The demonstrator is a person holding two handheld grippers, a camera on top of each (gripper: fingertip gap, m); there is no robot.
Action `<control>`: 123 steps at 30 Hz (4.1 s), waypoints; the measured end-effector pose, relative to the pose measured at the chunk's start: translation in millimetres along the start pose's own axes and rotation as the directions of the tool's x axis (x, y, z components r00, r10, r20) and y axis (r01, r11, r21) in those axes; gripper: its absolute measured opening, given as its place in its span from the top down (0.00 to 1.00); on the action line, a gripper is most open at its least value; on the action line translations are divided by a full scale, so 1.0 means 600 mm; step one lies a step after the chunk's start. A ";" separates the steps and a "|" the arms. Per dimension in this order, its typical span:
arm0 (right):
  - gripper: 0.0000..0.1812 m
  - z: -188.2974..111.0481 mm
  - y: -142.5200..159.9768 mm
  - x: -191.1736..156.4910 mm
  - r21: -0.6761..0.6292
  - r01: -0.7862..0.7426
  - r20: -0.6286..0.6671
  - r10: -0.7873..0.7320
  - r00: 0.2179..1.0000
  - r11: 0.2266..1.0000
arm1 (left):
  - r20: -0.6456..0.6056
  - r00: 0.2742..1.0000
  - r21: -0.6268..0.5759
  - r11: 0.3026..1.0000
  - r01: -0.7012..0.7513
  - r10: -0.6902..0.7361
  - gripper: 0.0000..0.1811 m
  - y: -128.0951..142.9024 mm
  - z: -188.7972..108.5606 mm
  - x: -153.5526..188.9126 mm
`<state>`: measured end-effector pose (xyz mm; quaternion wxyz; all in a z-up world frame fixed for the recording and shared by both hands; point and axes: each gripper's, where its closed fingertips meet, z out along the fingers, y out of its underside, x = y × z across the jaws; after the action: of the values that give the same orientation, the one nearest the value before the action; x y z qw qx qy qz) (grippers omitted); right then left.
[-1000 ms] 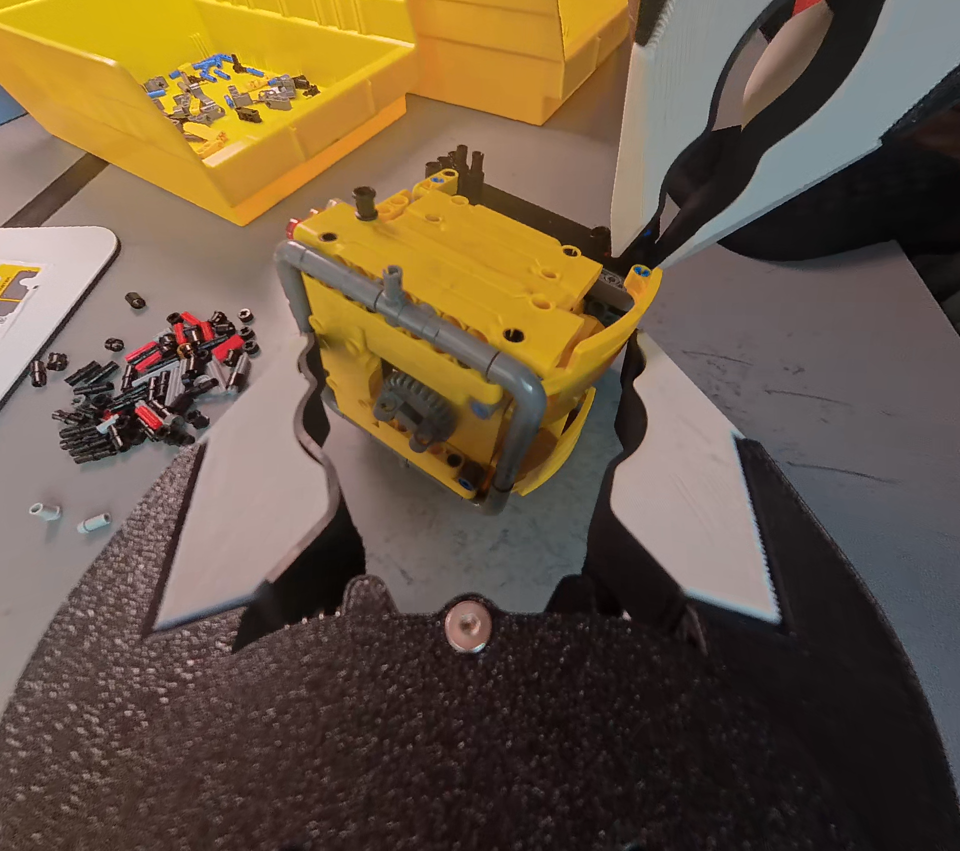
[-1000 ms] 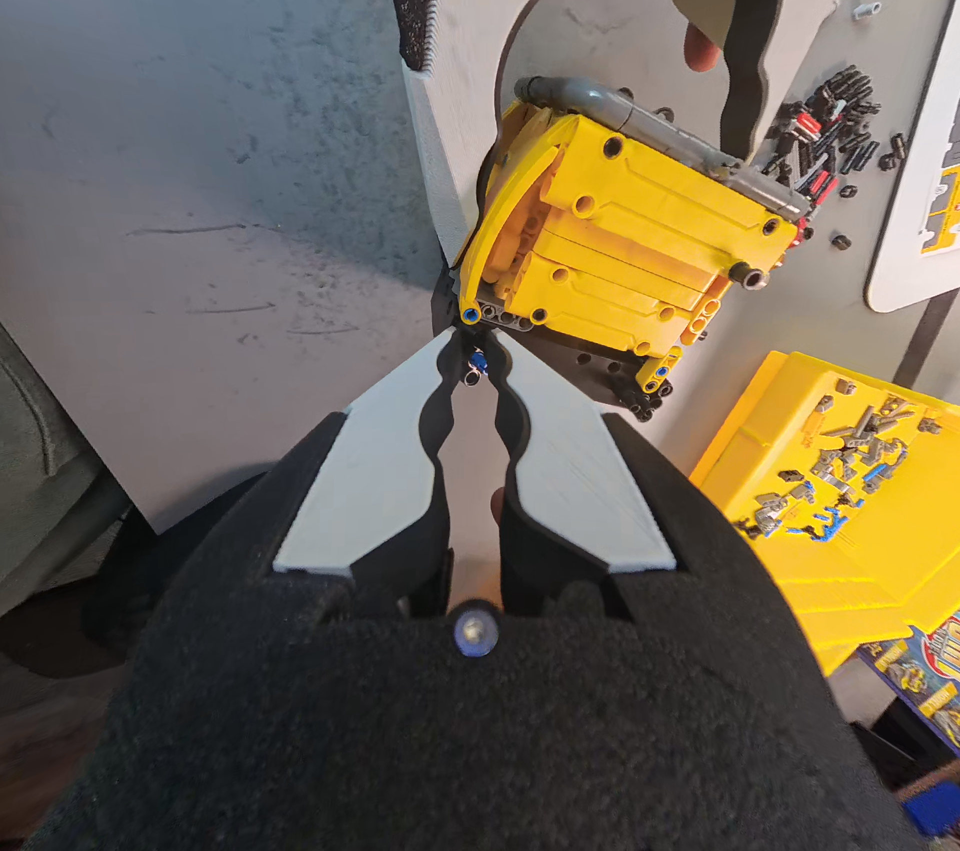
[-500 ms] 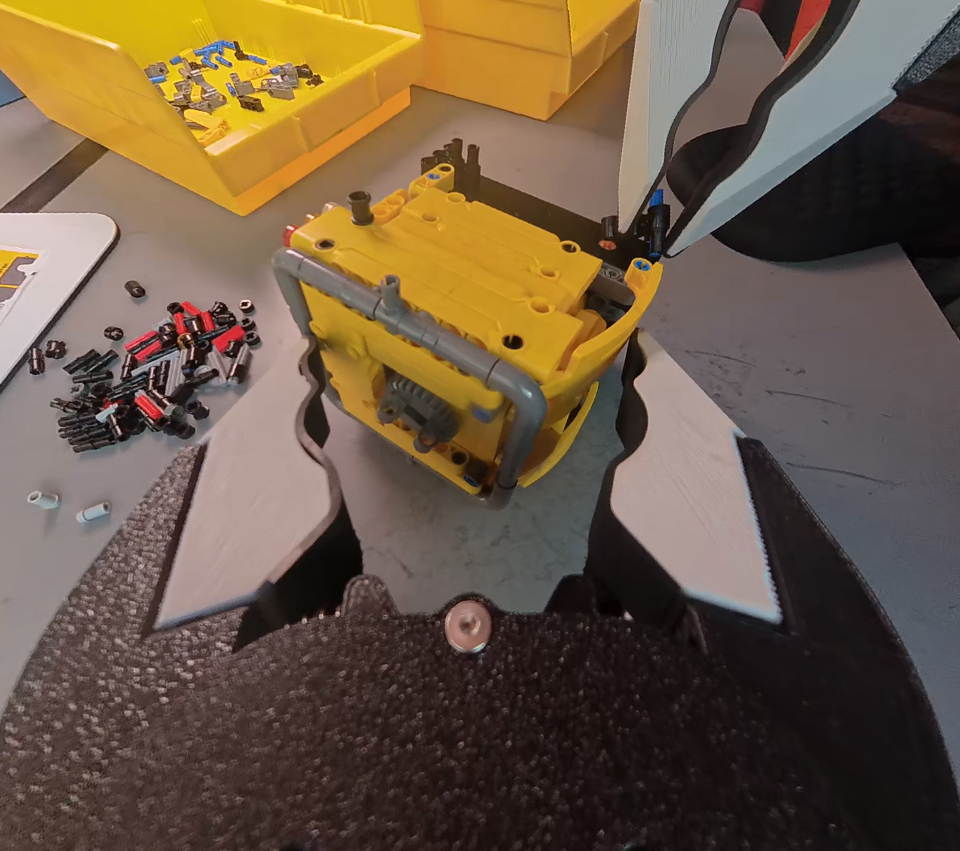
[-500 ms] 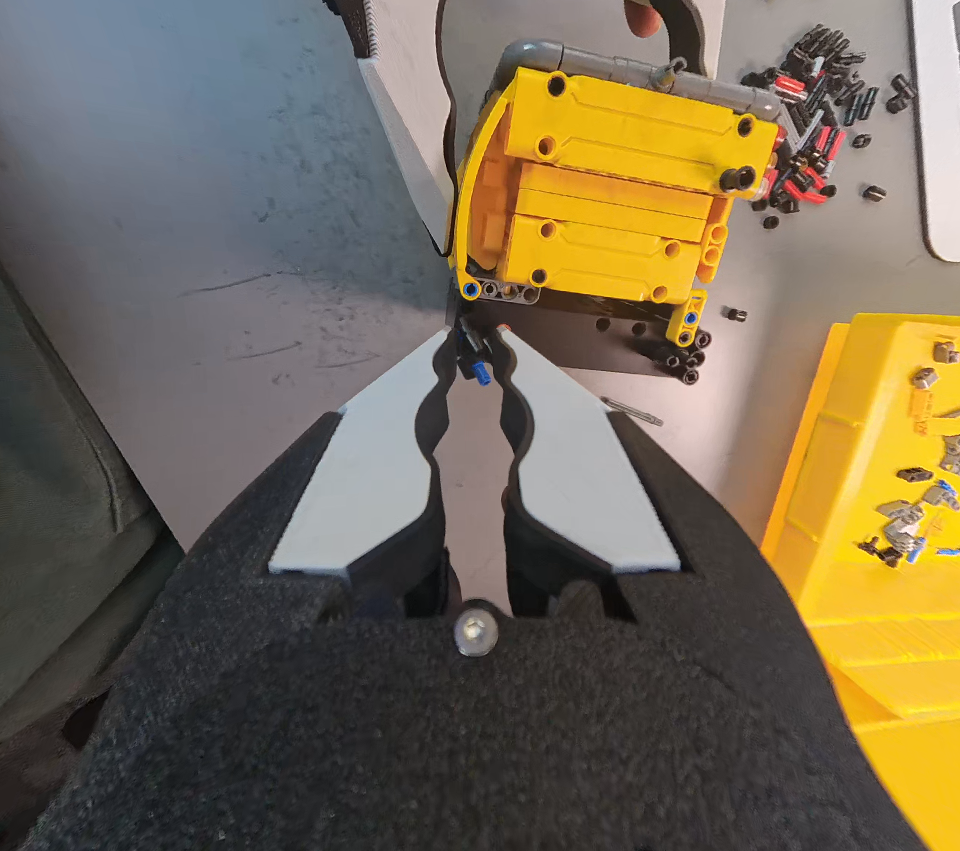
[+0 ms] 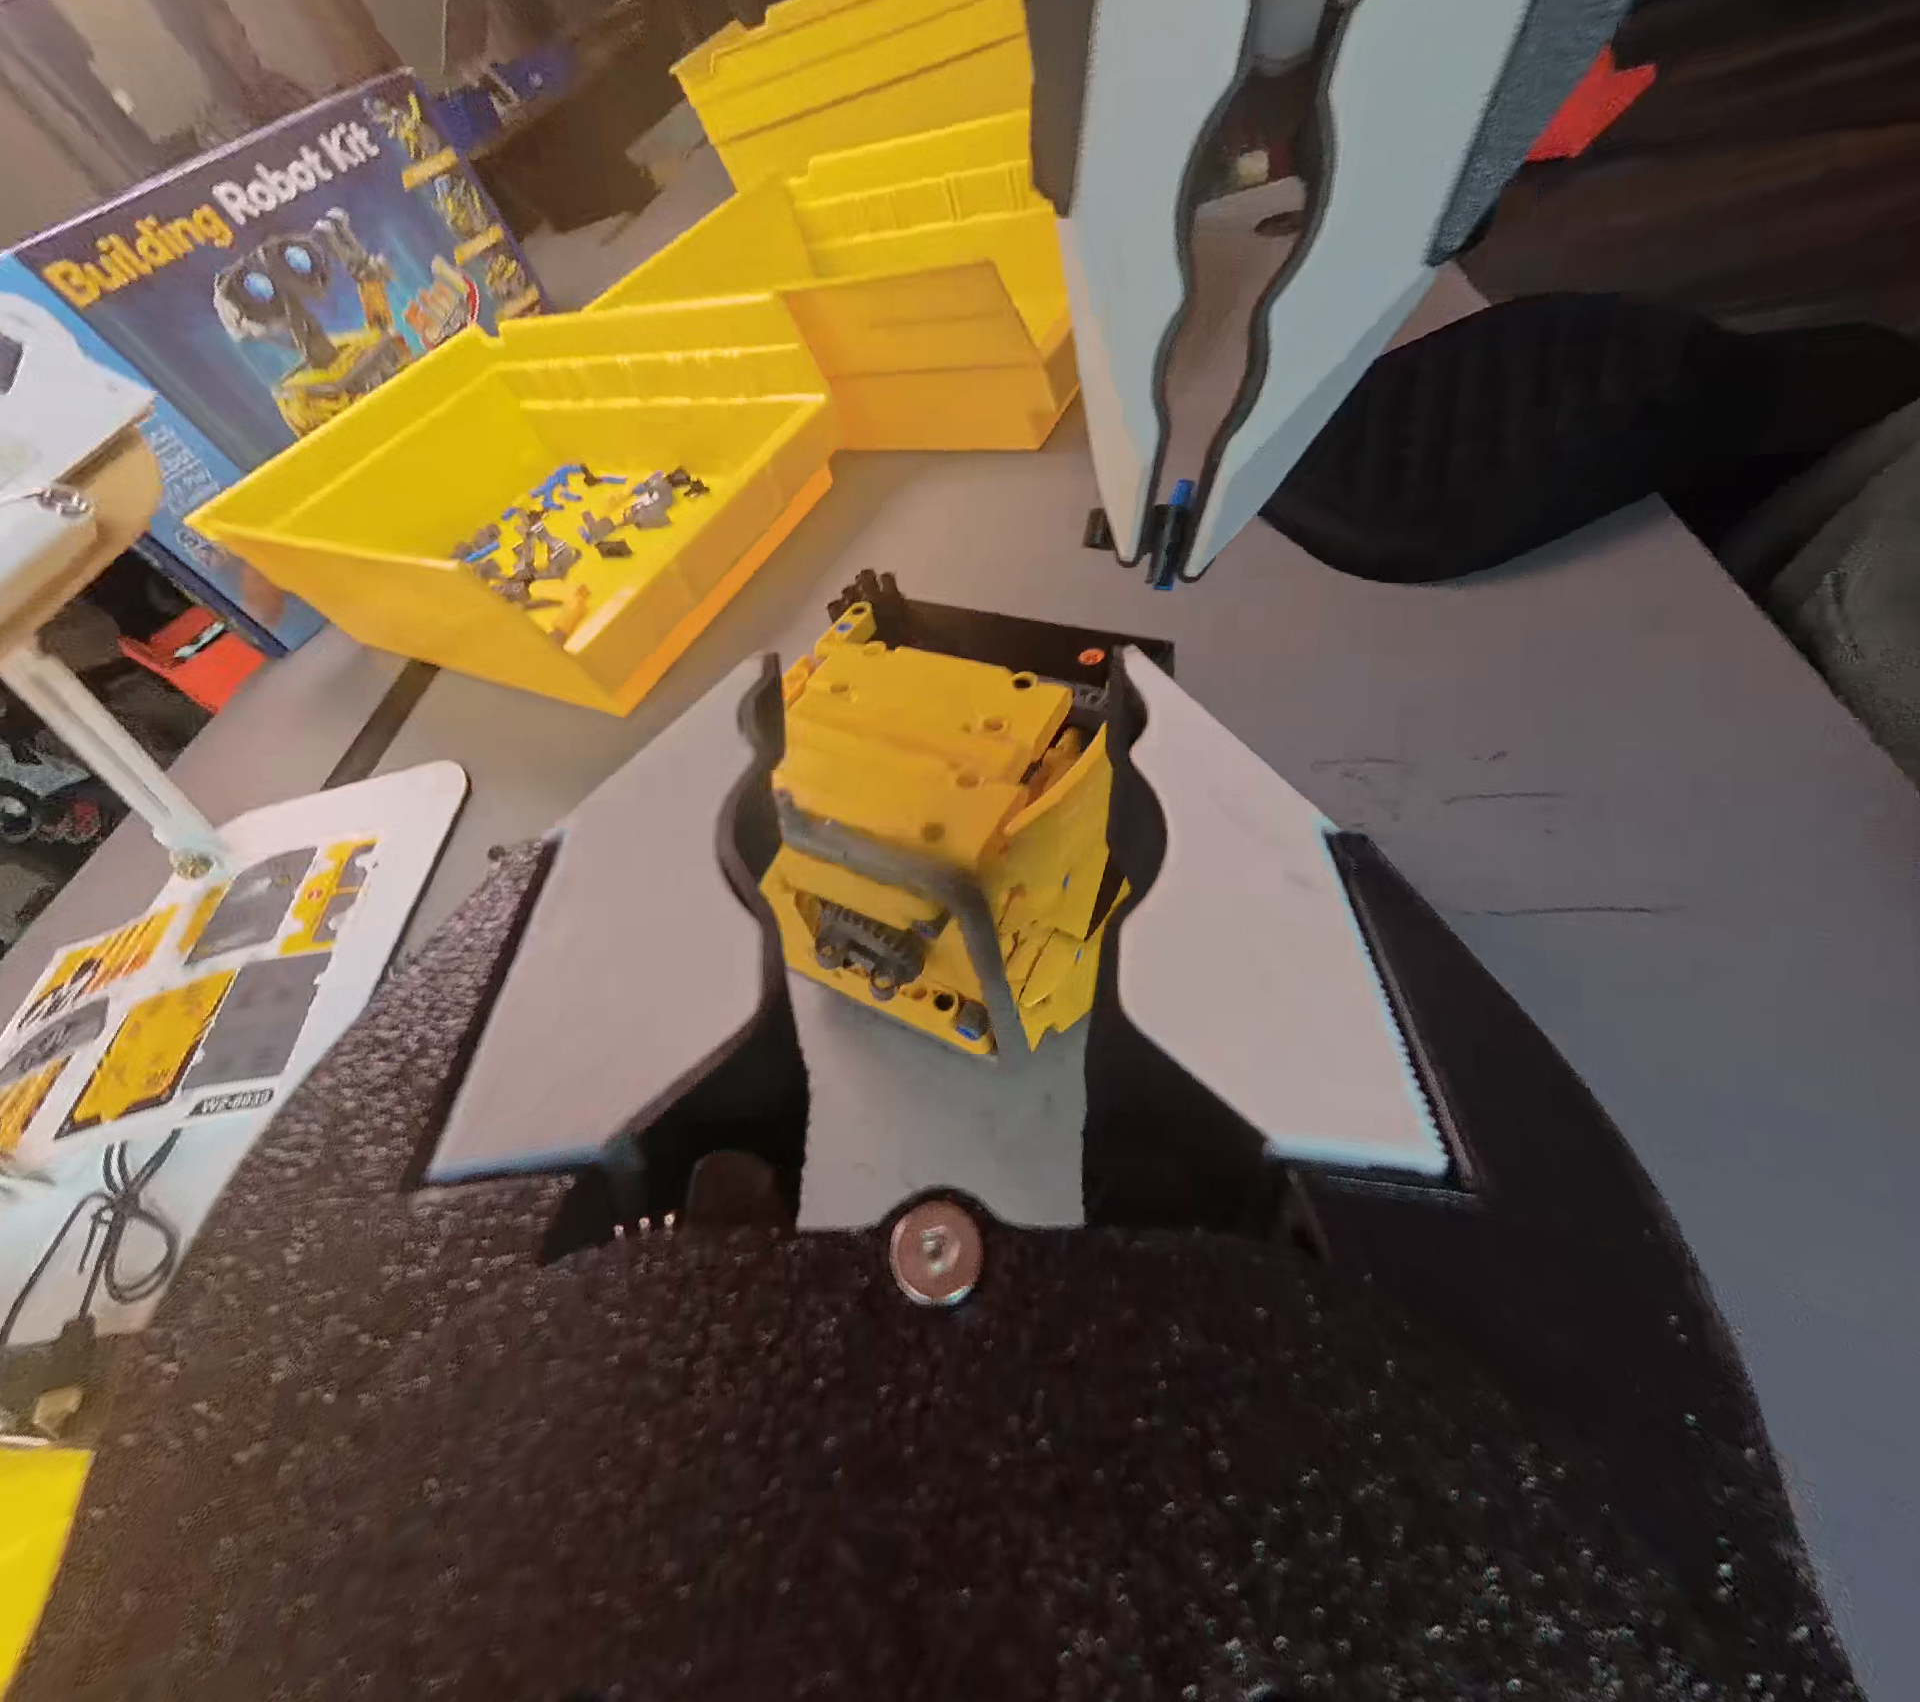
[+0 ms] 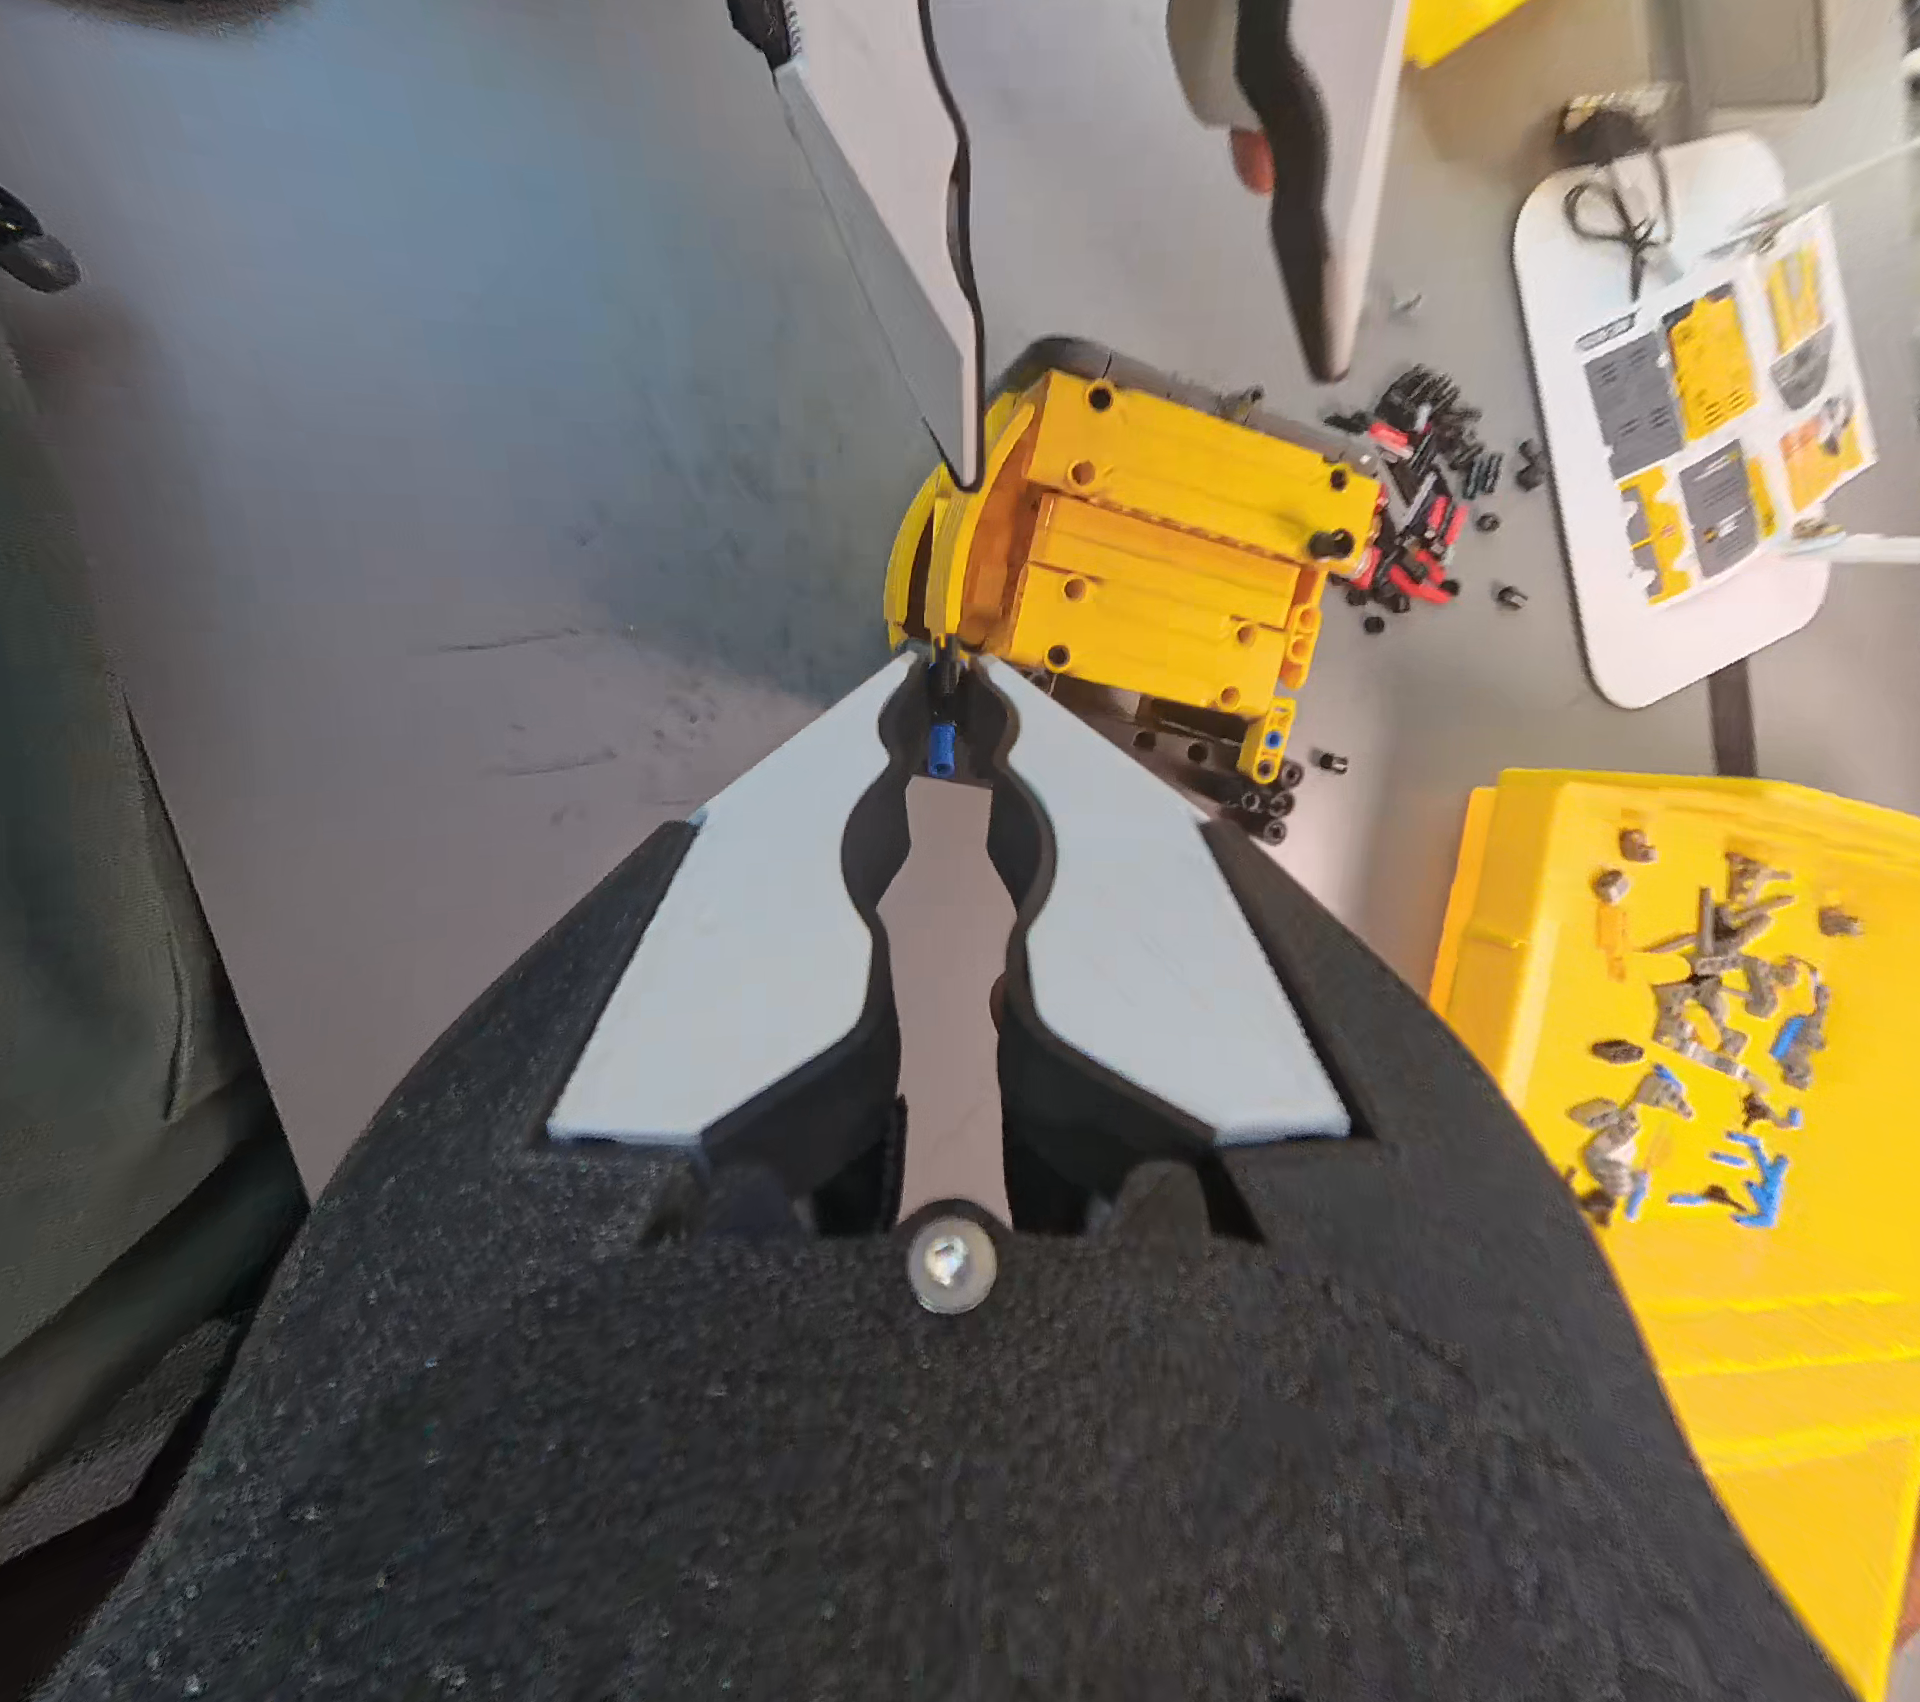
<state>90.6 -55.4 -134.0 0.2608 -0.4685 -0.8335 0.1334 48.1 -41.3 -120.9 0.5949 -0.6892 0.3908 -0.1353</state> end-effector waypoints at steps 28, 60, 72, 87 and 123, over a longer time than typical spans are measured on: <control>0.96 -0.053 -0.052 -0.038 0.117 0.386 -0.112 -0.374 0.921 0.915 | -0.533 0.785 0.074 0.908 0.413 -0.314 0.96 -0.079 -0.020 0.118; 0.97 -0.088 -0.059 -0.057 0.200 0.570 -0.170 -0.545 0.821 0.797 | -0.678 0.653 0.112 0.831 0.545 -0.338 0.99 -0.087 -0.034 0.132; 0.98 -0.069 -0.037 -0.047 0.054 0.656 -0.071 -0.652 0.755 0.753 | -0.610 0.711 0.083 0.864 0.496 -0.350 0.90 -0.073 -0.028 0.114; 0.98 0.027 0.049 -0.001 -0.134 0.675 0.257 -0.632 0.731 0.726 | -0.138 0.952 -0.062 0.962 0.266 -0.272 0.22 0.073 0.050 -0.036; 0.99 0.033 0.062 0.003 -0.325 0.854 0.496 -0.695 0.520 0.407 | -0.201 0.931 -0.143 0.950 0.279 -0.304 0.33 0.101 0.072 -0.016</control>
<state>105.2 -34.0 -166.8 0.0292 -0.0501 -0.9826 -0.1765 46.9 -2.8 -185.4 0.4816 -0.7526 0.3546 -0.2756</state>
